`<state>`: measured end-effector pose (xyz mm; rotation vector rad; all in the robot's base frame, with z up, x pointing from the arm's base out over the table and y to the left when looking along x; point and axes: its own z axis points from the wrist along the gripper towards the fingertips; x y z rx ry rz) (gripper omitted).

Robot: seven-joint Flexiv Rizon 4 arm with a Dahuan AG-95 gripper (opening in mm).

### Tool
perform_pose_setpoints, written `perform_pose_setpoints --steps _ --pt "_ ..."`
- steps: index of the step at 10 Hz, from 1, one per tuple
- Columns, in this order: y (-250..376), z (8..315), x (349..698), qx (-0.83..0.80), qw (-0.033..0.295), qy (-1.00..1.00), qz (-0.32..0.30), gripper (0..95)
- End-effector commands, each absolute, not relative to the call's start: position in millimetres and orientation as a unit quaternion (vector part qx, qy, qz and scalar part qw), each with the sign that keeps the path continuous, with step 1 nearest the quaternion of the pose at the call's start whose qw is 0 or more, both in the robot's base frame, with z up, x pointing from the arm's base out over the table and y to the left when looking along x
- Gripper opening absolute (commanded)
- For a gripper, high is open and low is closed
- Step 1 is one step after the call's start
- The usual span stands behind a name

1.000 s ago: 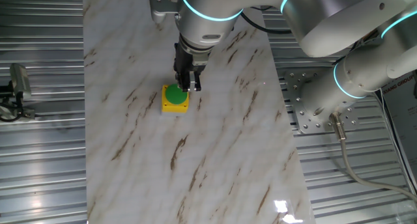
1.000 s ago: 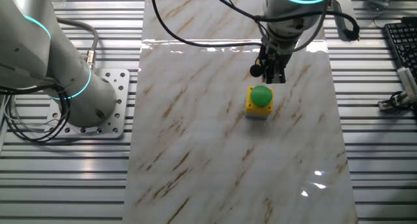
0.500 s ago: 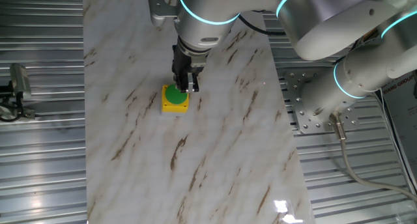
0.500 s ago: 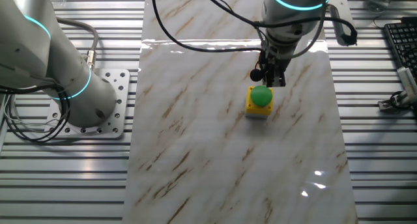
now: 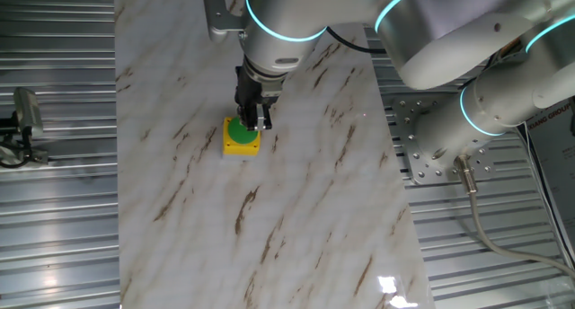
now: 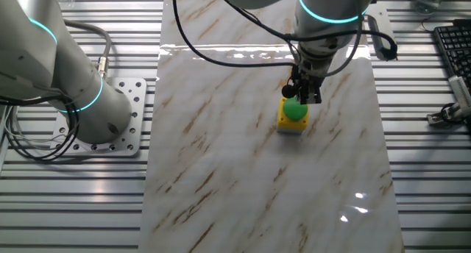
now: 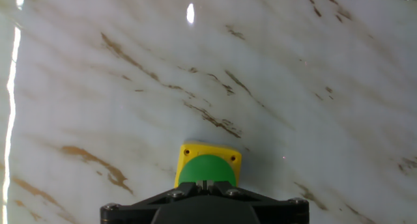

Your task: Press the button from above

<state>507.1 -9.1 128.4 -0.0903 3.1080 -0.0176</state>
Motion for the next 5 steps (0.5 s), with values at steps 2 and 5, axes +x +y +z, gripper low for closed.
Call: perform_pose_setpoints --steps 2,5 --pt "-10.3 116.5 507.7 -0.028 0.017 0.999 -0.006 0.0" --pt "-10.1 103.0 507.8 -0.026 0.019 0.999 -0.005 0.0"
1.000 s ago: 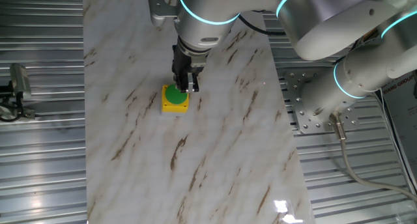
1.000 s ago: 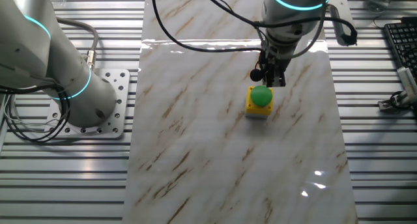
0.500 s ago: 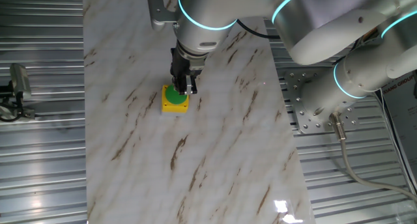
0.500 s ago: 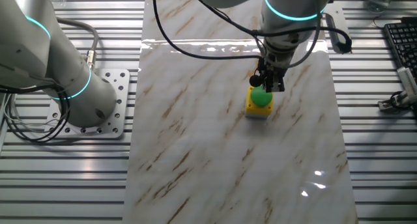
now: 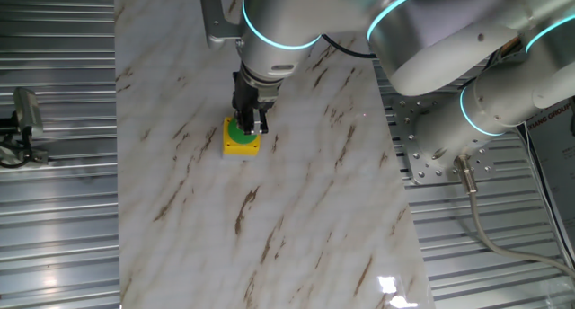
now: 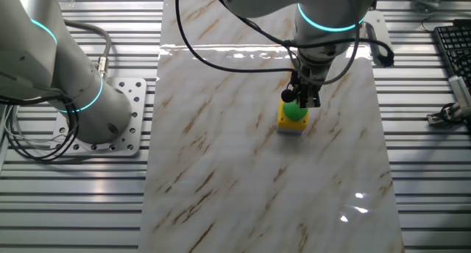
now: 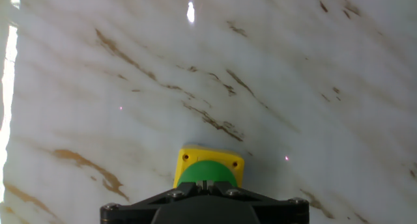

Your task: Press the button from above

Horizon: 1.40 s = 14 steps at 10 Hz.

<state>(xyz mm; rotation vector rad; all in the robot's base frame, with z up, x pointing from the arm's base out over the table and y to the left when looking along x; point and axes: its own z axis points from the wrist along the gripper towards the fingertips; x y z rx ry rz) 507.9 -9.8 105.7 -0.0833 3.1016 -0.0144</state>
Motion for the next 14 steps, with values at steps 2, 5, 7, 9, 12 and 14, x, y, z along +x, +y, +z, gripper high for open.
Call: perform_pose_setpoints --steps 2,5,7,9,12,14 --pt "-9.7 97.6 507.5 -0.026 0.019 0.999 -0.003 0.0" --pt "-9.0 90.6 507.0 -0.027 0.022 0.999 -0.003 0.0" --pt "-8.5 85.8 506.4 -0.026 0.028 0.999 -0.001 0.0" --pt "-8.5 86.1 506.1 -0.031 0.039 0.999 0.0 0.0" --pt "-10.2 105.1 507.4 -0.033 0.015 0.999 0.003 0.0" --pt "-10.3 116.0 507.3 -0.032 0.005 0.999 0.005 0.0"
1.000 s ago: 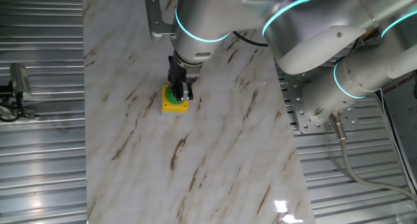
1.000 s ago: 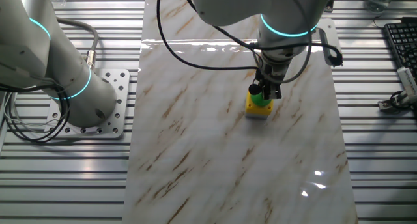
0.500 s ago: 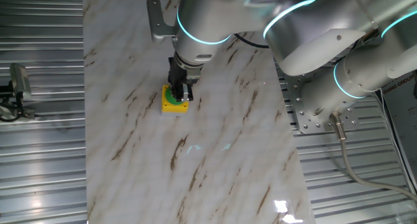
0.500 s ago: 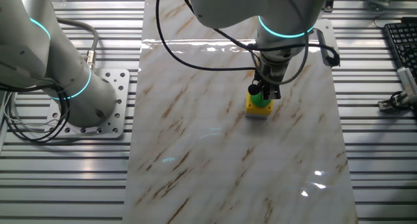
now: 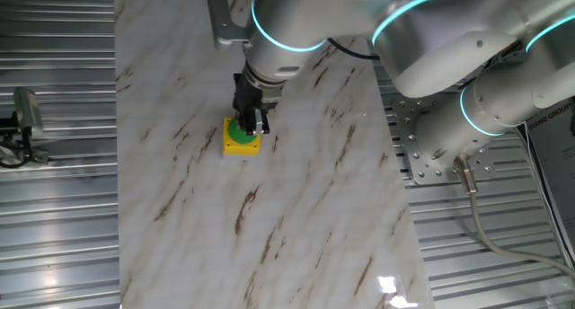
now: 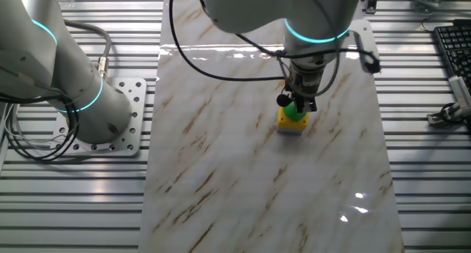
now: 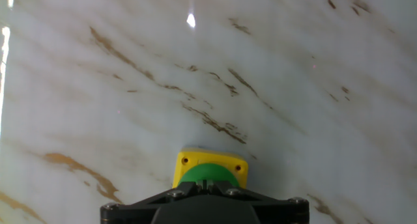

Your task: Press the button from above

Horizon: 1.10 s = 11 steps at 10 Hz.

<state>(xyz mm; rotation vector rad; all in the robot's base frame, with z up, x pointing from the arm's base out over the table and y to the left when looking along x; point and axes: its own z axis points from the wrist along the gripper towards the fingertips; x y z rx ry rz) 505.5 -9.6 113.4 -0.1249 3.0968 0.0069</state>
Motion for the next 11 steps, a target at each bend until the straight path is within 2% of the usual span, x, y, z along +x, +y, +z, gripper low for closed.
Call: perform_pose_setpoints --steps 1,11 --pt "-10.3 116.0 507.3 -0.032 0.005 0.999 0.005 0.0" --pt "-10.4 116.0 507.3 -0.035 0.003 0.999 0.008 0.0"
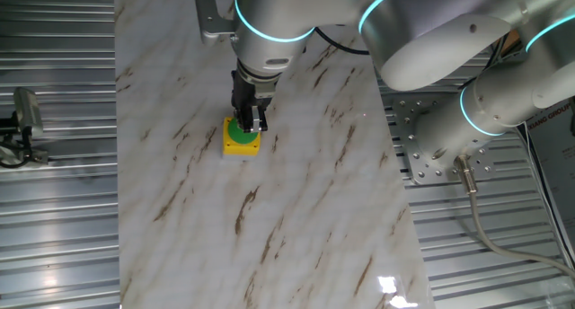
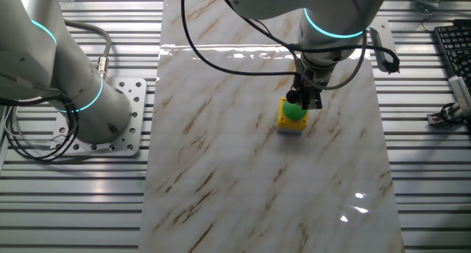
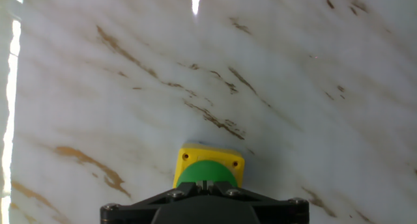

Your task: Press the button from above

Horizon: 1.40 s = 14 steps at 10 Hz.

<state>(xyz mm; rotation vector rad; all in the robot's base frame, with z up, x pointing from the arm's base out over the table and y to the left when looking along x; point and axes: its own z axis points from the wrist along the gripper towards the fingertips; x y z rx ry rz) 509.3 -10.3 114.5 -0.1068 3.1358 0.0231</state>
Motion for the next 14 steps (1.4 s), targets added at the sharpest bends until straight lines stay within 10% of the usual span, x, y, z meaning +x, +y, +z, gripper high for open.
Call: perform_pose_setpoints --steps 1,14 --pt "-10.4 116.0 507.3 -0.036 0.002 0.999 0.008 0.0" --pt "-10.4 116.1 507.3 -0.048 -0.003 0.999 0.01 0.0"
